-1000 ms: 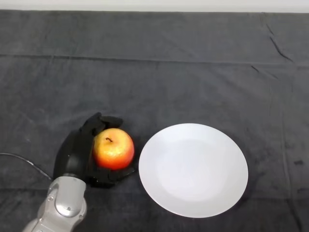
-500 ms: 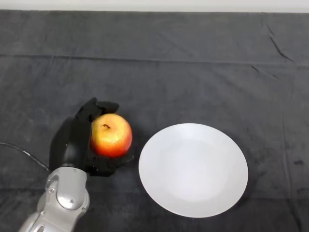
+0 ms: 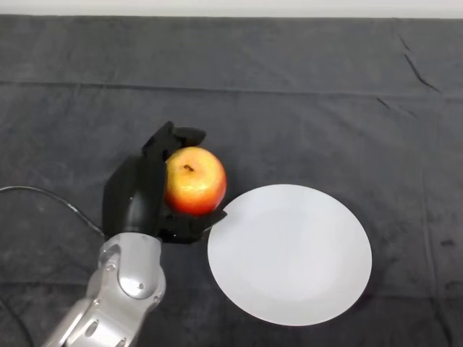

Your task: Move the apple to the plate

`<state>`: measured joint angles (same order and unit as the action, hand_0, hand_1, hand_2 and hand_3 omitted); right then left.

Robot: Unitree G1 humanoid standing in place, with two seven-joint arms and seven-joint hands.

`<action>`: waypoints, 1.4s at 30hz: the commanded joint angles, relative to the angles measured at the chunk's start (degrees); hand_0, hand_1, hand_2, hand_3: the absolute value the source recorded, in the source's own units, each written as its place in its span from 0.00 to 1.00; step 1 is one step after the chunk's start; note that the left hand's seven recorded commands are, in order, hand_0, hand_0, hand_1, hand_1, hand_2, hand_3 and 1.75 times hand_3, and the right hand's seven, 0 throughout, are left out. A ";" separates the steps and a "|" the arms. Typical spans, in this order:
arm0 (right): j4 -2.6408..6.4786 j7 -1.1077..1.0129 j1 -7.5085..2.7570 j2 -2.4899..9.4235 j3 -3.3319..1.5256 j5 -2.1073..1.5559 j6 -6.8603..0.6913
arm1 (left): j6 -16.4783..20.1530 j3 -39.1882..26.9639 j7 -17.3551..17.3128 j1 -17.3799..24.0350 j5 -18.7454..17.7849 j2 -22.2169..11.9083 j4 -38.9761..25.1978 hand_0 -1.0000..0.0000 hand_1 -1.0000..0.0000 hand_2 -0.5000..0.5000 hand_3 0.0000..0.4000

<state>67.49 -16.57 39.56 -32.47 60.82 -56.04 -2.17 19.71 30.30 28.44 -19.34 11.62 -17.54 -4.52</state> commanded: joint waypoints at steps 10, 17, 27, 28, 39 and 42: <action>-0.40 0.24 0.81 -1.31 -0.06 -1.14 -0.01 | -1.43 5.88 3.08 -6.80 -2.63 2.12 5.79 0.00 0.00 0.50 1.00; -0.30 0.19 0.84 -1.35 -0.04 -1.15 0.00 | -3.06 9.97 4.67 -9.74 -5.68 3.43 9.90 0.00 0.00 0.50 1.00; -0.13 0.11 0.89 -1.43 0.00 -1.17 0.01 | -5.67 16.23 6.56 -13.43 -10.57 4.80 15.09 0.00 0.00 0.50 1.00; -0.11 0.10 0.90 -1.44 0.01 -1.17 0.02 | -5.96 16.83 6.64 -13.71 -11.06 4.84 15.54 0.00 0.00 0.50 1.00; 0.10 0.00 0.96 -1.53 0.05 -1.19 0.04 | -6.79 22.93 5.16 -15.38 -14.66 4.59 19.16 0.00 0.00 0.50 1.00; 0.15 -0.02 0.98 -1.56 0.07 -1.20 0.04 | -5.64 24.42 3.96 -15.78 -15.26 4.32 19.24 0.00 0.00 0.50 1.00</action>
<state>67.49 -16.57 39.56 -32.48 60.83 -56.05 -2.17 13.87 54.31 32.45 -32.10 -2.67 -12.38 12.49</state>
